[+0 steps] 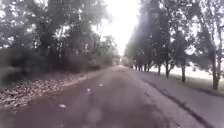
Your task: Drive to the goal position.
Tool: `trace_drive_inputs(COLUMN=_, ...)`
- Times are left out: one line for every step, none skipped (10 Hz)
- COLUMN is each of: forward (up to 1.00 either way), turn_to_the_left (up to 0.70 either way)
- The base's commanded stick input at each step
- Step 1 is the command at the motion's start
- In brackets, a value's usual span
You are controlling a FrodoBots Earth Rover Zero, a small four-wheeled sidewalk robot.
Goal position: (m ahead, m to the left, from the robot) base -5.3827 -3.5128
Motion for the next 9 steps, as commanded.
trace_drive_inputs(forward=0.85, turn_to_the_left=-0.03)
trace_drive_inputs(forward=0.85, turn_to_the_left=-0.14)
trace_drive_inputs(forward=0.85, turn_to_the_left=-0.31)
trace_drive_inputs(forward=0.85, turn_to_the_left=-0.34)
trace_drive_inputs(forward=0.85, turn_to_the_left=-0.34)
trace_drive_inputs(forward=0.85, turn_to_the_left=-0.29)
trace_drive_inputs(forward=0.85, turn_to_the_left=-0.18)
trace_drive_inputs(forward=0.85, turn_to_the_left=-0.05)
trace_drive_inputs(forward=0.85, turn_to_the_left=0.0)
